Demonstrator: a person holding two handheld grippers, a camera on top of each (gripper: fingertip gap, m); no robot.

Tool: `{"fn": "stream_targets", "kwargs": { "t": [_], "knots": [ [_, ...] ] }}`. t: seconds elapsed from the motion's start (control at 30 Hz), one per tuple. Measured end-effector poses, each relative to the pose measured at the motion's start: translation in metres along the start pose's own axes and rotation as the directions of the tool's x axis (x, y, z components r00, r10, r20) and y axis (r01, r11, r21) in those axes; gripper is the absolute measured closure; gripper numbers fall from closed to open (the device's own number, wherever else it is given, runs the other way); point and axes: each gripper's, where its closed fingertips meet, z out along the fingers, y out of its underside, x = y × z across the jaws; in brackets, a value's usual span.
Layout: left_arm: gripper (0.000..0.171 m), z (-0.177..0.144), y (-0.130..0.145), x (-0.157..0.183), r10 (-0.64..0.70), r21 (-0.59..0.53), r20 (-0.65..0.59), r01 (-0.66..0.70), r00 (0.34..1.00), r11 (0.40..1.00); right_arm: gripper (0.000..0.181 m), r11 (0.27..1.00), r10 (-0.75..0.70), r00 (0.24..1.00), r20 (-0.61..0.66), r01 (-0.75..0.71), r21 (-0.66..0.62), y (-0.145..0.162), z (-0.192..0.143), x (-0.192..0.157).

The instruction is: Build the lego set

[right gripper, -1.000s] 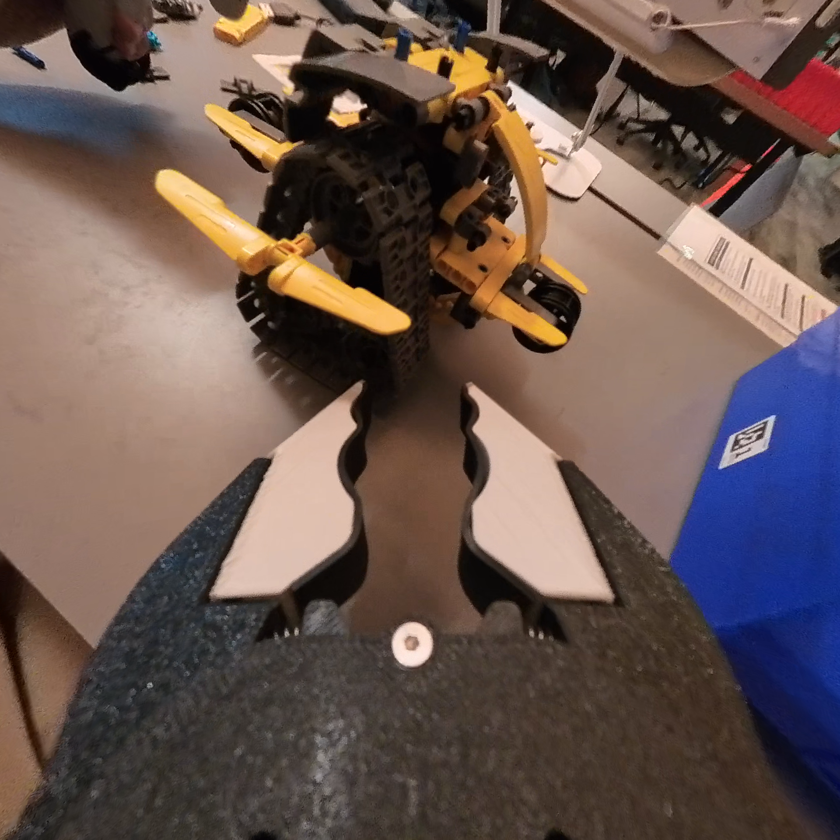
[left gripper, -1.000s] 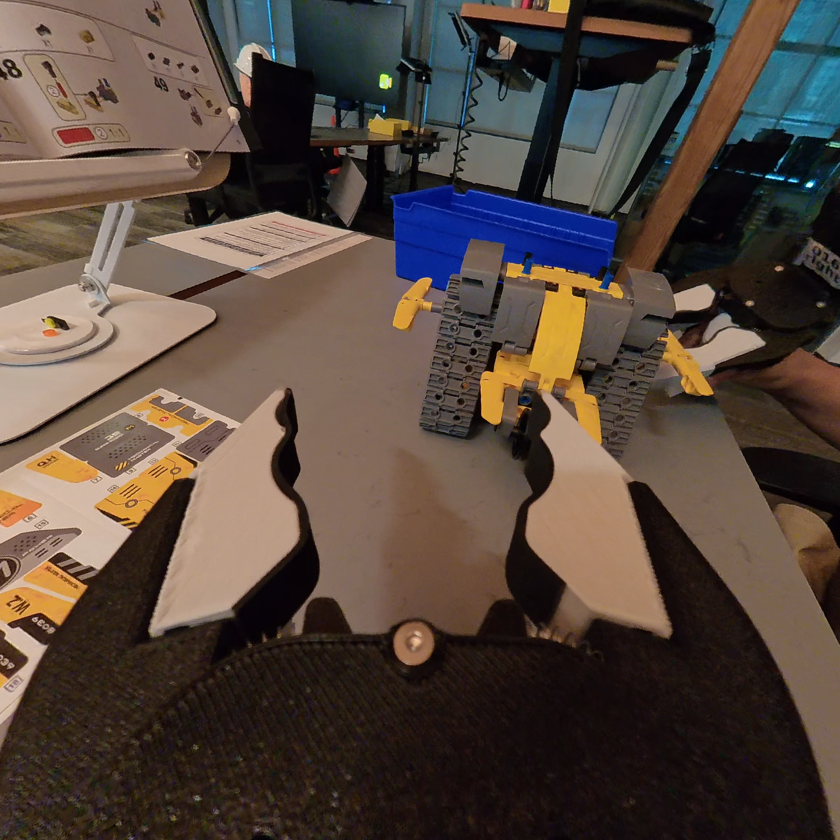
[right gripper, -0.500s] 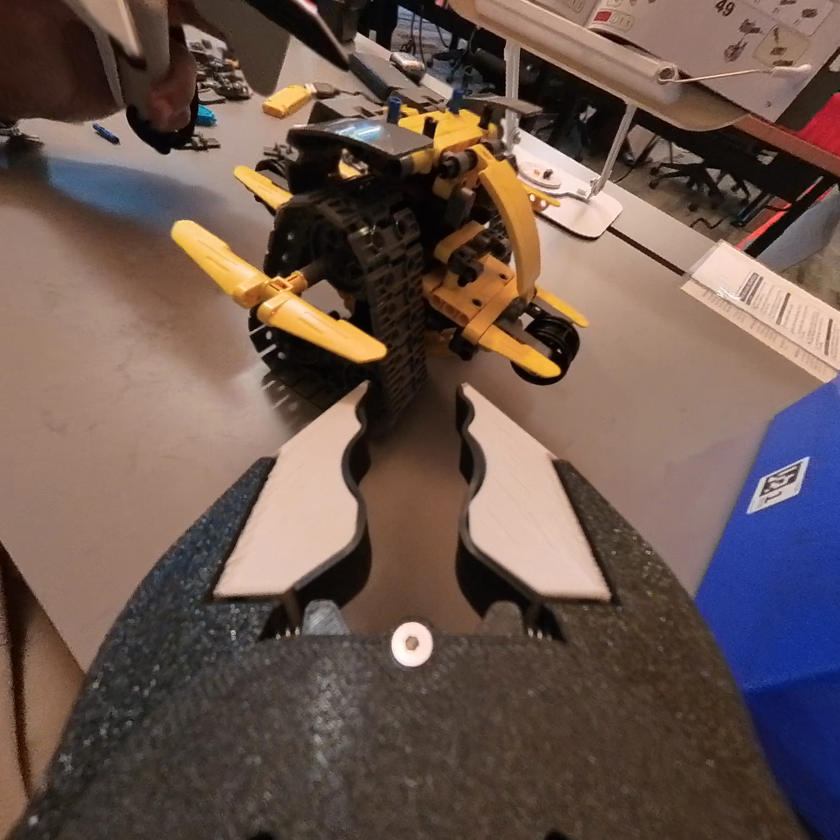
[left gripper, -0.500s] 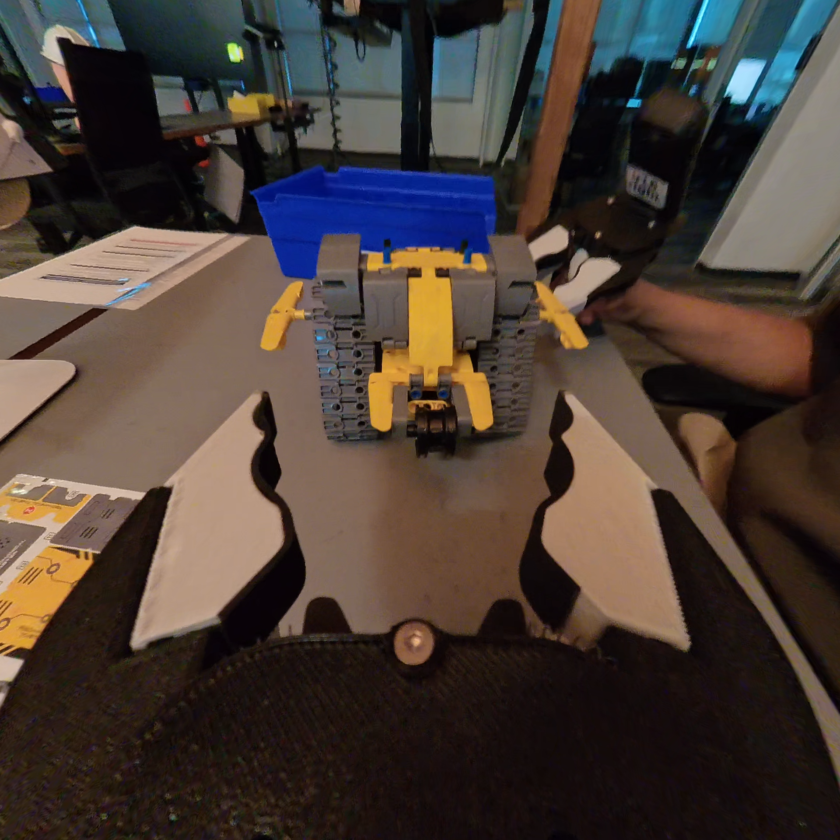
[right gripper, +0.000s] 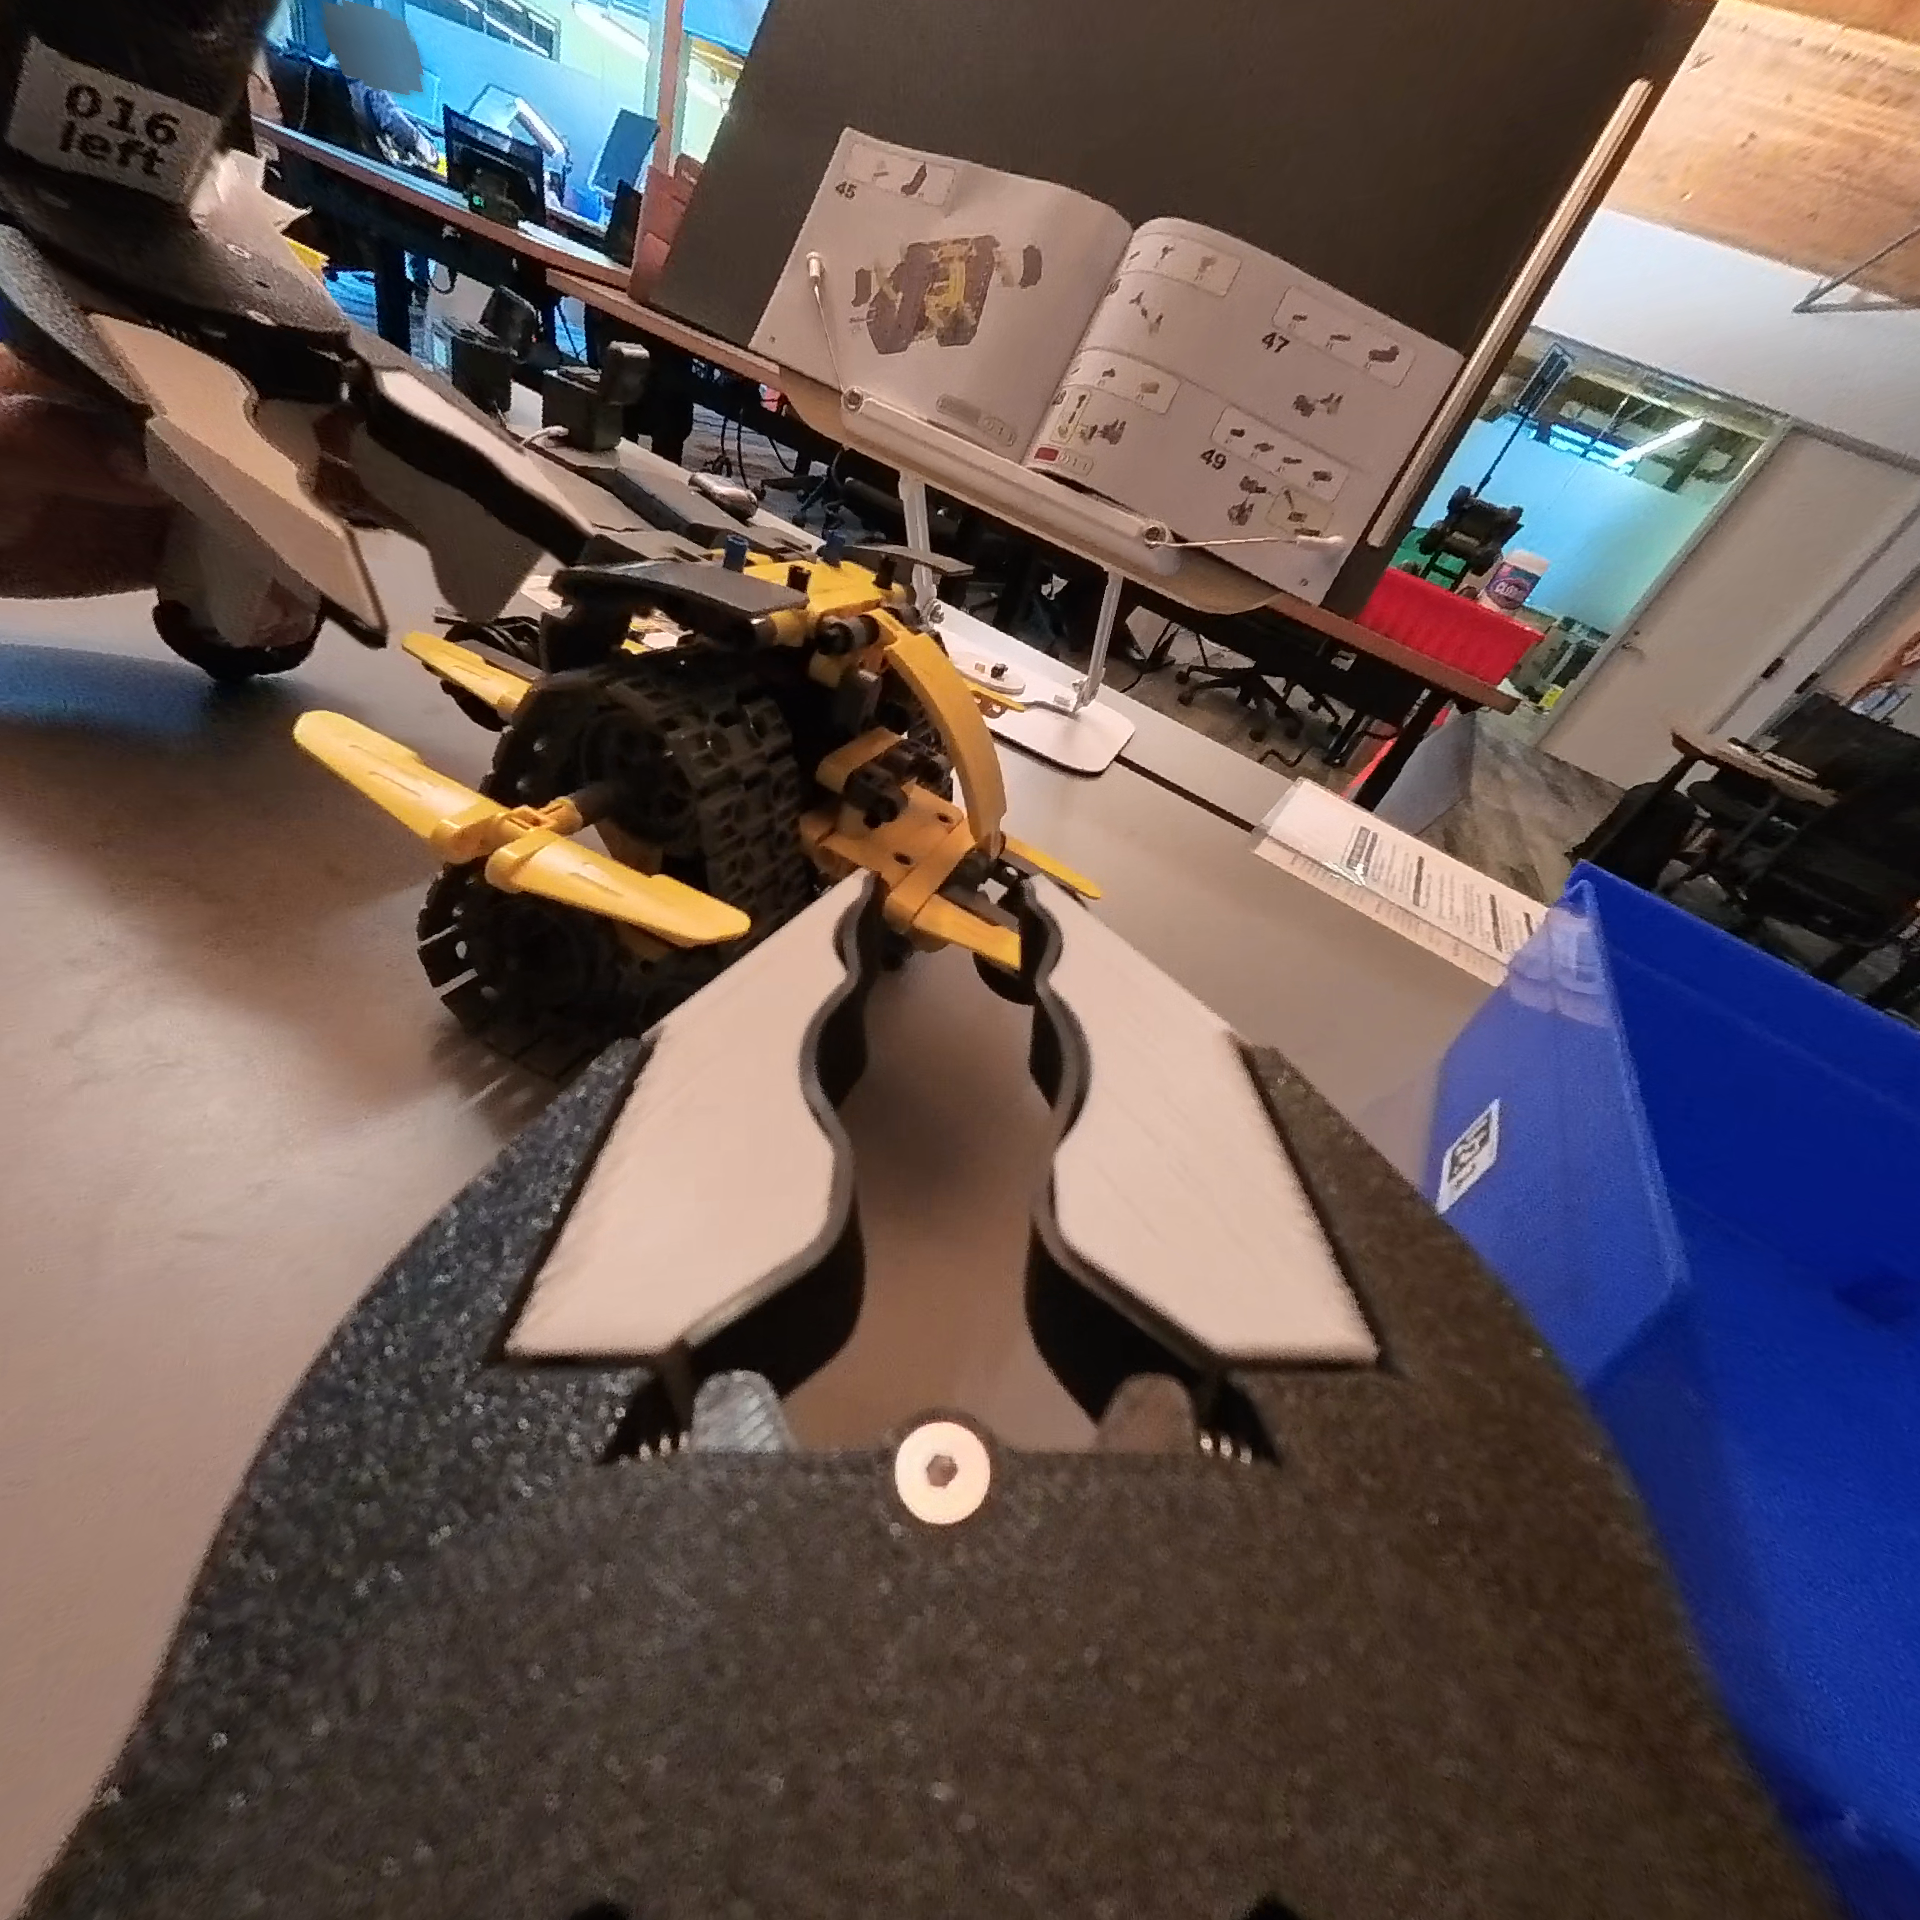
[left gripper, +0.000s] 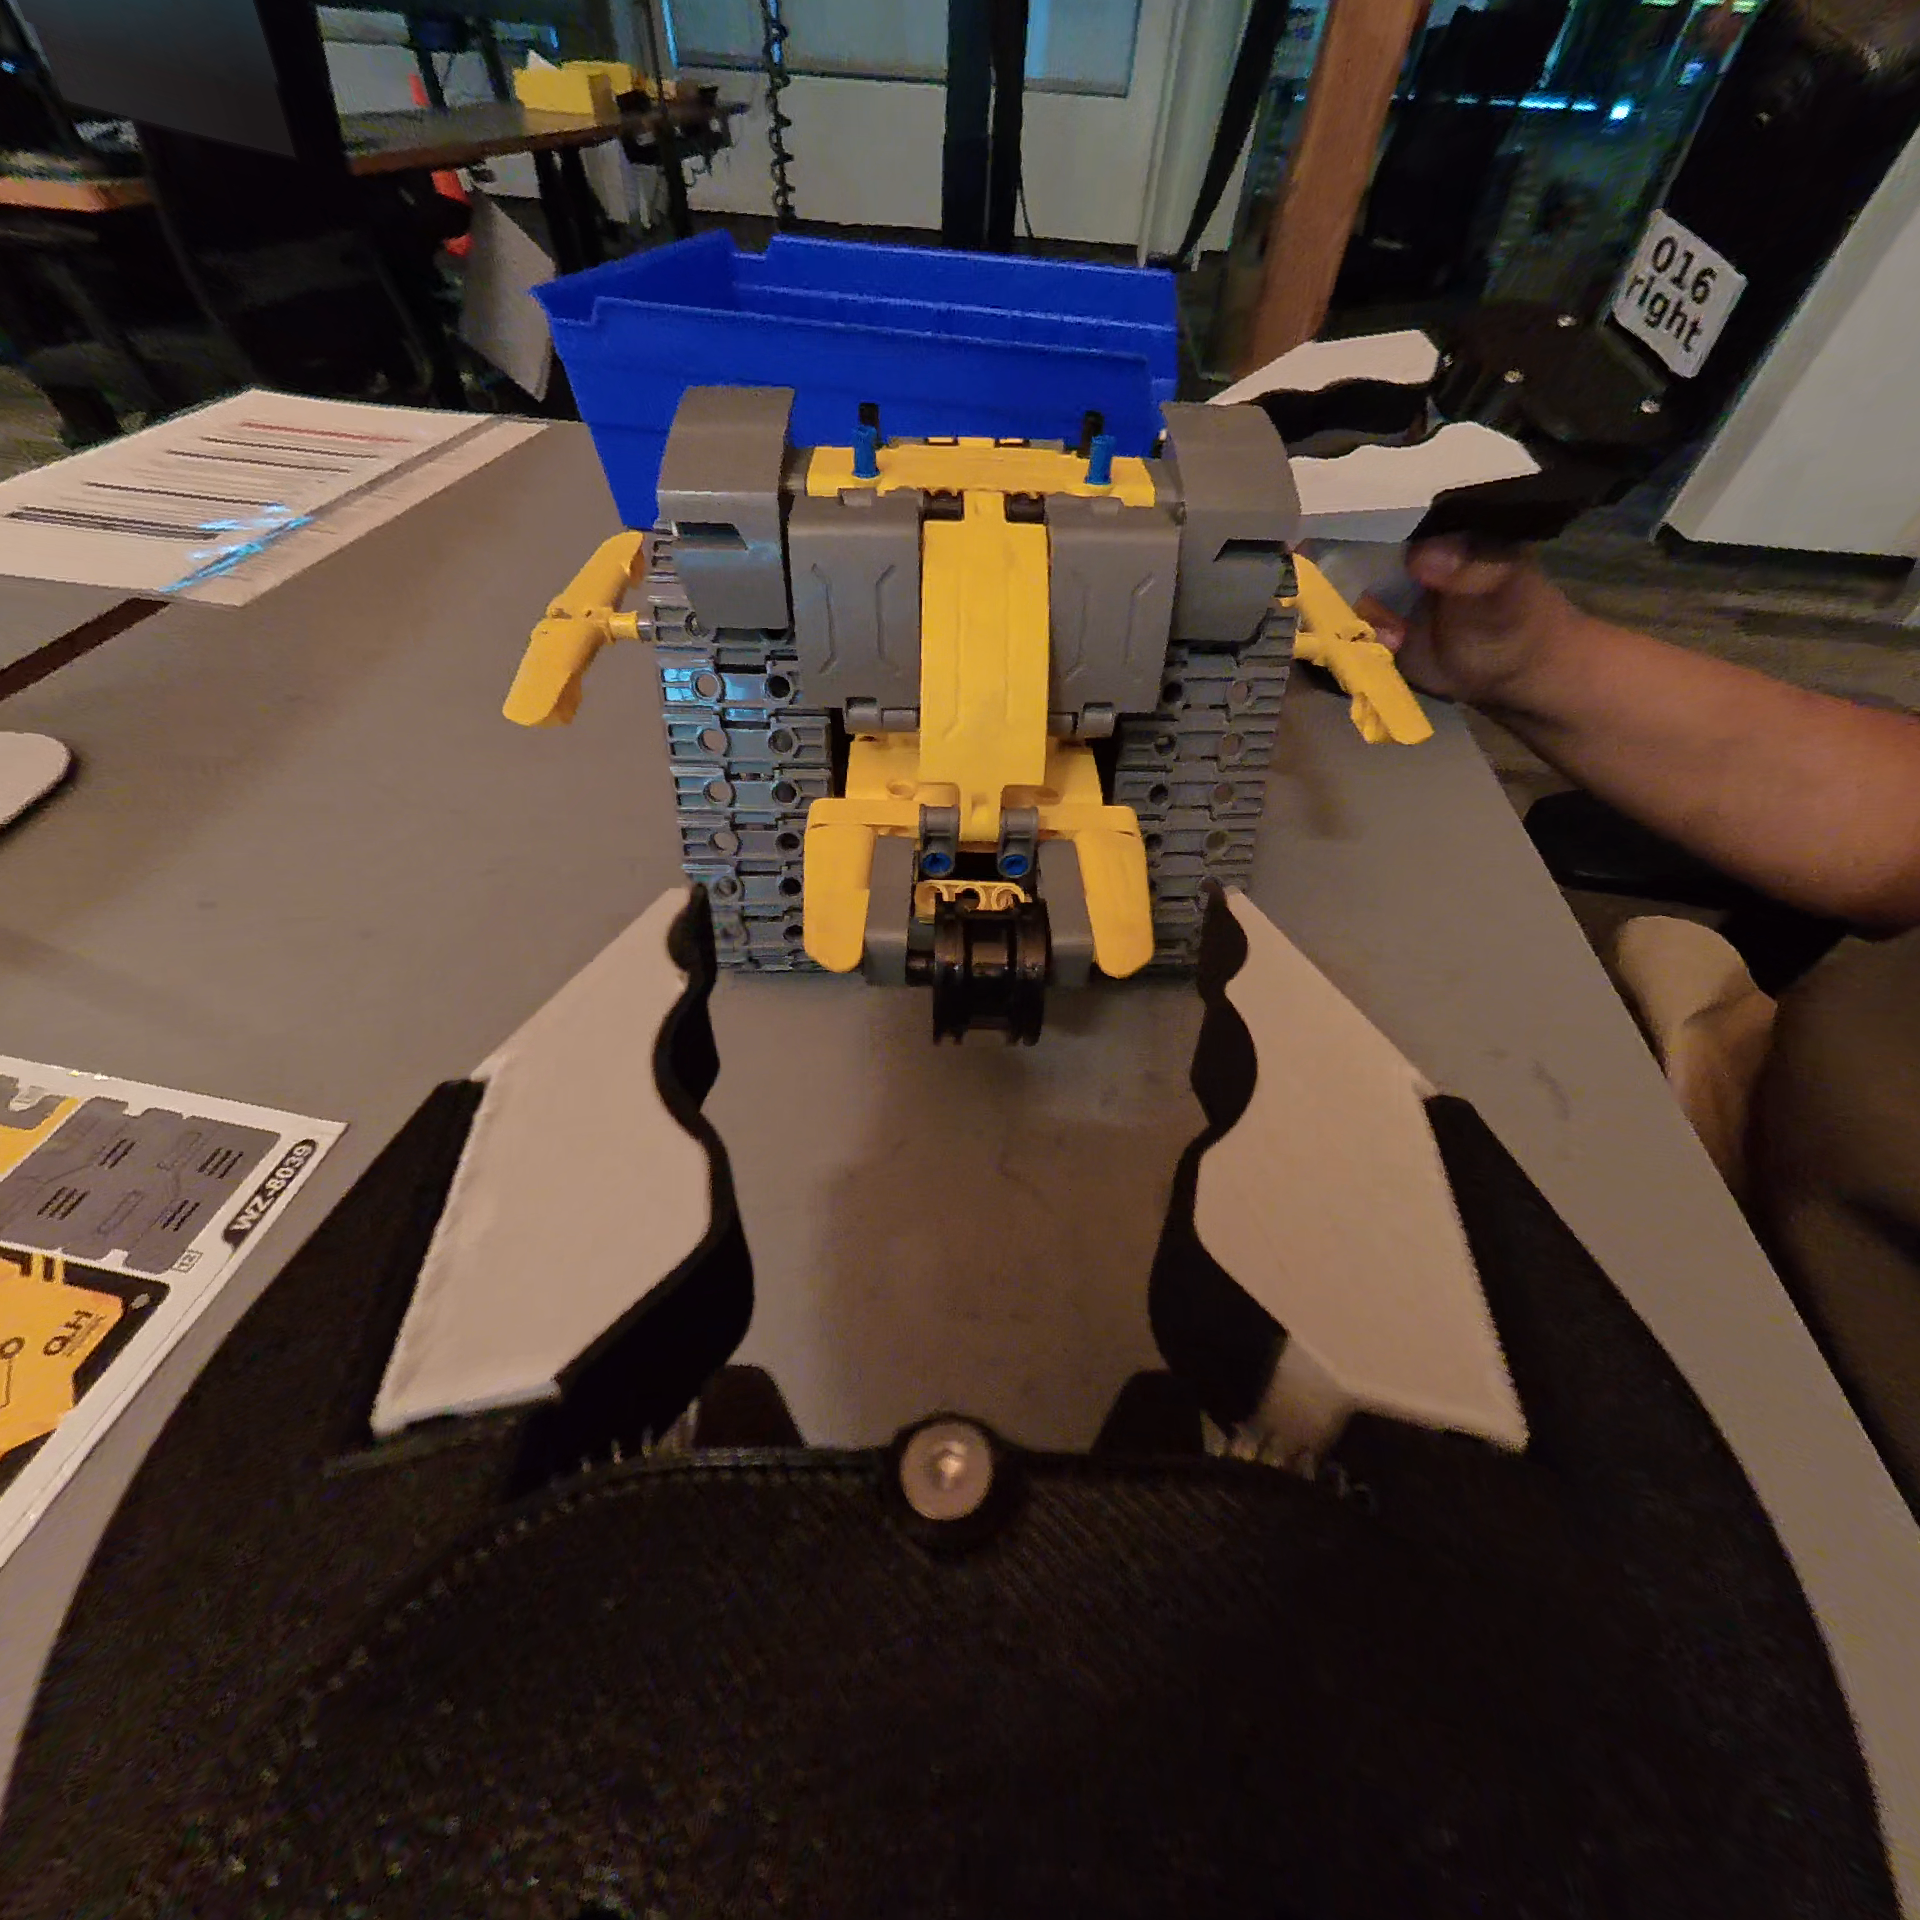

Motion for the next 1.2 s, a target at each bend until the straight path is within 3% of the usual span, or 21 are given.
{"fn": "stream_targets", "kwargs": {
  "t": [0.4, 0.57, 0.83, 1.2],
  "knots": [
    [0.071, 0.018, 0.011, 0.001, 0.094, -0.103, 0.076, -0.086, 0.993, 0.991, 0.157, 0.999, 0.032, 0.999, -0.007, -0.032, 0.031, -0.004, -0.002, 0.005],
    [0.102, 0.017, 0.007, 0.005, 0.125, -0.071, 0.074, -0.120, 0.989, 0.990, 0.157, 0.998, 0.038, 0.999, -0.008, -0.037, 0.044, -0.005, -0.004, 0.006],
    [0.103, 0.014, 0.007, 0.000, 0.102, -0.068, 0.078, -0.096, 0.992, 0.993, 0.158, 0.995, 0.066, 0.998, -0.015, -0.065, 0.077, -0.009, -0.007, 0.010],
    [0.104, -0.015, 0.013, -0.040, 0.078, -0.092, 0.198, -0.060, 0.977, 0.994, 0.158, 0.988, 0.096, 0.995, -0.033, -0.092, 0.122, -0.013, -0.014, 0.015]
  ]
}}
